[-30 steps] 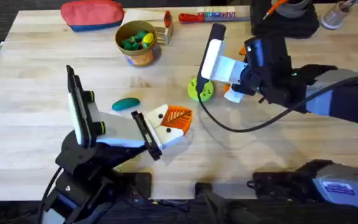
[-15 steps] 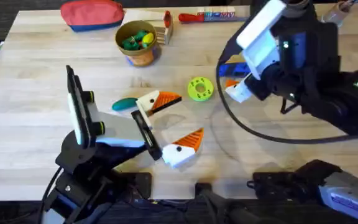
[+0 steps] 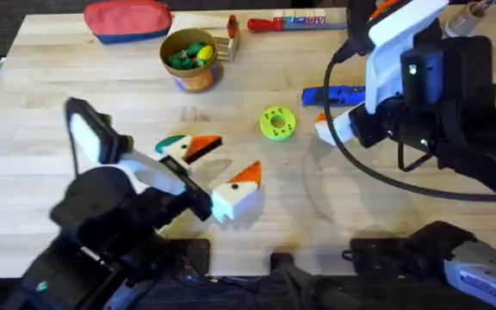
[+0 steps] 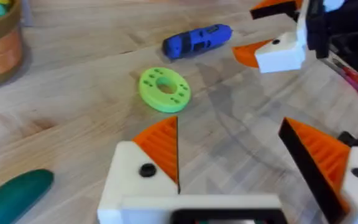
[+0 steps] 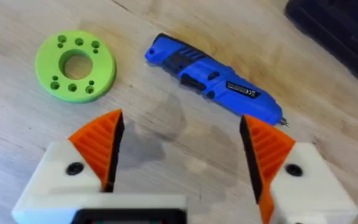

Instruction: Pick up the gripper from the table and insert it into the empty holder that is missing its gripper. Then pick up a screw, insert it into the mounting hole, and use the screwdriver to tighten it. Finally, clean up the table by picking up the vegetable and placing it into the bucket.

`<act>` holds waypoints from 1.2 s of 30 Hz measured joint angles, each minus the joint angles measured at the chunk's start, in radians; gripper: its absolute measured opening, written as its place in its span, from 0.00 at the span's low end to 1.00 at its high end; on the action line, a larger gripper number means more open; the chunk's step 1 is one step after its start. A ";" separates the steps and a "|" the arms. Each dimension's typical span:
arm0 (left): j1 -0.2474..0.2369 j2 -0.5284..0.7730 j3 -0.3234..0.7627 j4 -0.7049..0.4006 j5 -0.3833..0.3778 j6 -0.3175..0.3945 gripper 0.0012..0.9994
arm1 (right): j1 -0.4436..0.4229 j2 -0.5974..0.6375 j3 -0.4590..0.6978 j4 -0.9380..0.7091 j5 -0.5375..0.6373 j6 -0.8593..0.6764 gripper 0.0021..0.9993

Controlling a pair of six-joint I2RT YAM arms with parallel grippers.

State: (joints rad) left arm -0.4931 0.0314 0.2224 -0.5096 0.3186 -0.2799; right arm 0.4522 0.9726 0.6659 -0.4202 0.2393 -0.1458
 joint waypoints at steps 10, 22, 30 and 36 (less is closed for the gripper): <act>0.000 0.446 0.399 -0.328 -0.297 -0.069 0.99 | 0.000 0.000 0.000 0.000 -0.020 0.012 0.99; 0.000 0.858 0.527 -0.363 -0.468 0.293 0.99 | 0.000 0.000 0.000 -0.002 -0.062 0.013 0.99; 0.144 0.956 0.529 -0.370 -0.551 0.497 0.99 | 0.000 0.000 0.000 -0.002 -0.062 0.015 0.99; 0.337 1.107 0.529 -0.370 -0.514 0.634 0.99 | 0.000 0.000 0.000 -0.003 -0.062 0.016 0.99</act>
State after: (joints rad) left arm -0.1559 1.1386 0.7509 -0.8796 -0.1955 0.3541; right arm 0.4522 0.9726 0.6659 -0.4229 0.1776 -0.1302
